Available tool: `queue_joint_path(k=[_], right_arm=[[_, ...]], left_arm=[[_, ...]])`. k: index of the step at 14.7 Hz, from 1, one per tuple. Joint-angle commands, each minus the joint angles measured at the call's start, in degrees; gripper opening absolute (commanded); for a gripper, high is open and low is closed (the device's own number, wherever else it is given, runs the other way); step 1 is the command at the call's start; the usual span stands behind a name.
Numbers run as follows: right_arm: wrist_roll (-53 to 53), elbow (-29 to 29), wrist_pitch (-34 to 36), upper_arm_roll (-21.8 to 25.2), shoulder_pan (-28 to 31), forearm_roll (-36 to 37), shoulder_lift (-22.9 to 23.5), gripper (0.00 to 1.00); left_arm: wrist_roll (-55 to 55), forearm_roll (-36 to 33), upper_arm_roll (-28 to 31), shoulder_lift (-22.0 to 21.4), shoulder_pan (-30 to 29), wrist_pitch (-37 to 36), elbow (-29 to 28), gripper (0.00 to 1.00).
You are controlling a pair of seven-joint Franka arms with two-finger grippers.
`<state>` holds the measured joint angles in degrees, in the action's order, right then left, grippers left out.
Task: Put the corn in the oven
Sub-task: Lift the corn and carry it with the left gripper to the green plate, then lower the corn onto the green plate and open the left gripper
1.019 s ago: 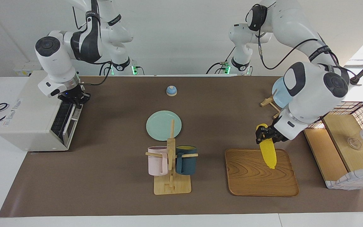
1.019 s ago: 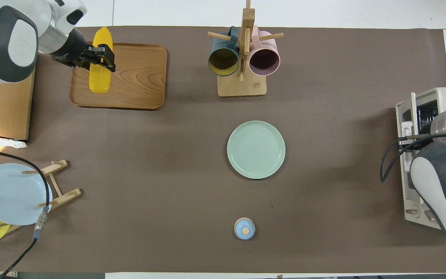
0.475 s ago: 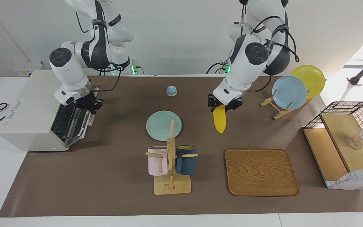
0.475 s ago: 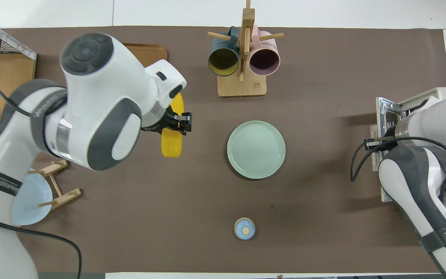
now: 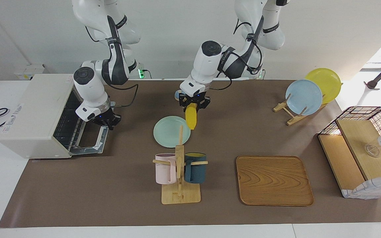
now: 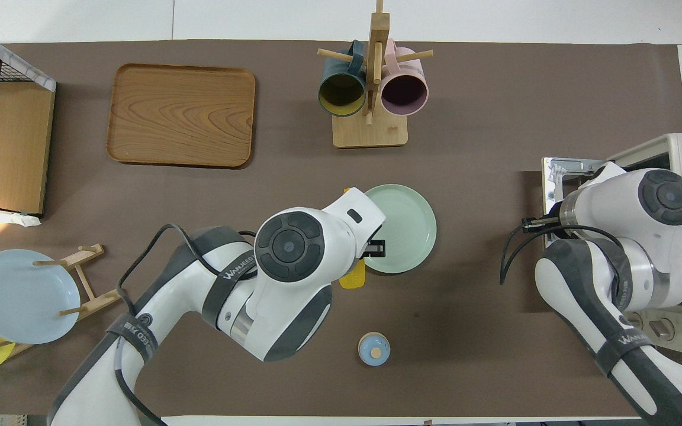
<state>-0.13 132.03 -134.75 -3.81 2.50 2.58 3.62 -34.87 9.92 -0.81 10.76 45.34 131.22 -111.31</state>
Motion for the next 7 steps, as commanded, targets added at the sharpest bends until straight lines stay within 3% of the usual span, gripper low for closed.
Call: queue_joint_path(k=[1,5,7], right_arm=[[-0.7,-0.1,-2.9,1.7,2.9,2.9,2.3,0.00],[0.7,-0.2,-3.8,1.6,2.5,2.9,4.2,0.00],[1.4,-0.8,-3.5,1.3,2.3,2.9,4.4,0.00]], left_arm=[[-1.9,0.8,1.1,3.1,2.6,5.3,-0.4,0.00],[-6.6,1.0,1.2,11.6,5.4,9.8,6.4,0.00],[-6.8,0.9,1.1,12.5,5.6,11.3,7.0,0.00]])
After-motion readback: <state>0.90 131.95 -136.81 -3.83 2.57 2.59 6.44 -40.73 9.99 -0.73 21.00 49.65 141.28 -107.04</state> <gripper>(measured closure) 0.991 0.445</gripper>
